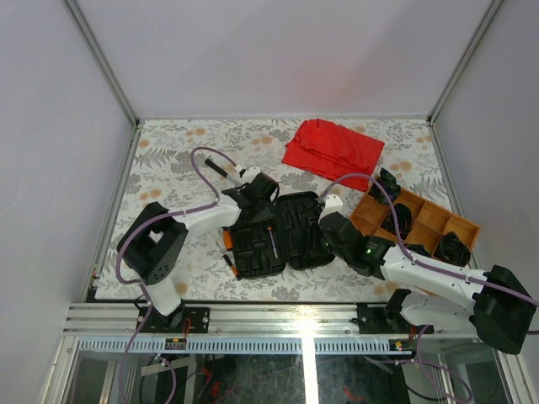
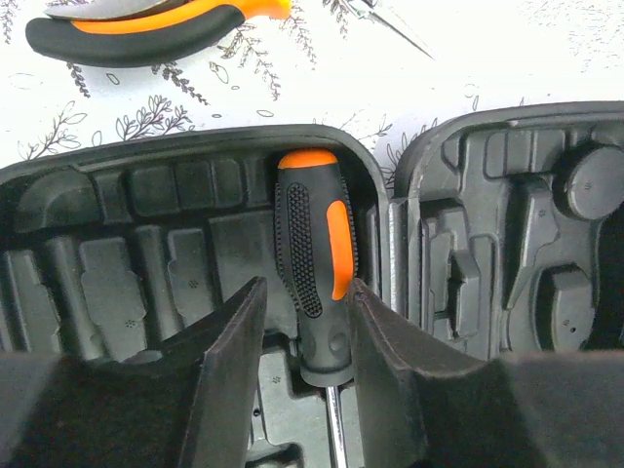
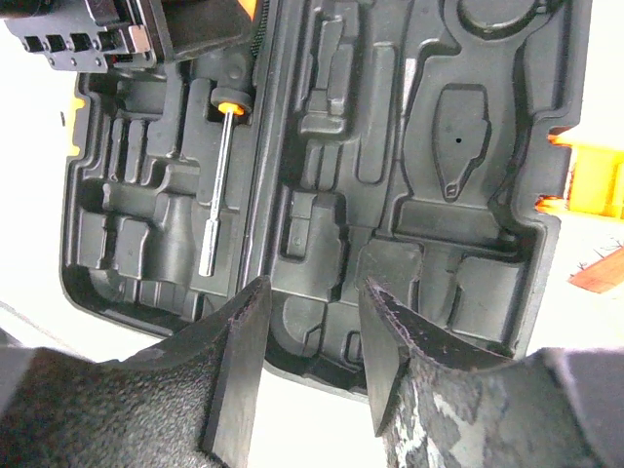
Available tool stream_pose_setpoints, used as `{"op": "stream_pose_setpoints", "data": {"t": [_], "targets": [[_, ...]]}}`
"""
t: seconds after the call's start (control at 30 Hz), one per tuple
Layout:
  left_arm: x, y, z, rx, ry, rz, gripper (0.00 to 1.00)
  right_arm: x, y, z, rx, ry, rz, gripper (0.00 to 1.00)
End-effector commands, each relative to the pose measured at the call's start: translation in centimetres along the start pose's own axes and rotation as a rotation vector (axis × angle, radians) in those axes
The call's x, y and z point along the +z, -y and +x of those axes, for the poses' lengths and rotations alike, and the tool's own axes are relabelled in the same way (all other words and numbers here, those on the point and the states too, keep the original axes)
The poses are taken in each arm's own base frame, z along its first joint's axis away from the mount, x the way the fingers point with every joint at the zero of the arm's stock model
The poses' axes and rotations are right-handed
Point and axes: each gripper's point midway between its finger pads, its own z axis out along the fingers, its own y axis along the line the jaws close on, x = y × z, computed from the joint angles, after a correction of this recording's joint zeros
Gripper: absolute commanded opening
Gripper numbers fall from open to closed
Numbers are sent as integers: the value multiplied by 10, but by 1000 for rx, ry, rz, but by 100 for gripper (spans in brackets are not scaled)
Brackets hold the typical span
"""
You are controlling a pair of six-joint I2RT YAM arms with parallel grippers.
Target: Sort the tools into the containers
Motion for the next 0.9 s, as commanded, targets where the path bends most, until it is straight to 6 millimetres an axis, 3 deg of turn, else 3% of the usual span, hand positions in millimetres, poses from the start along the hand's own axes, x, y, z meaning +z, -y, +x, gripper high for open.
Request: {"op": "stream_pose_setpoints", "data": {"t": [0.0,0.43,0.87], "targets": [[3,6,-10,-2,29,18,36,1,-14,-11,16,32,-48,48],[12,-14,14,-23,-1,-13,33,13,-41,-10,-24,-36,-137,41],[12,-18,17,-26,3,-13,30,36,-53,-8,59,-92,-102,29]]}}
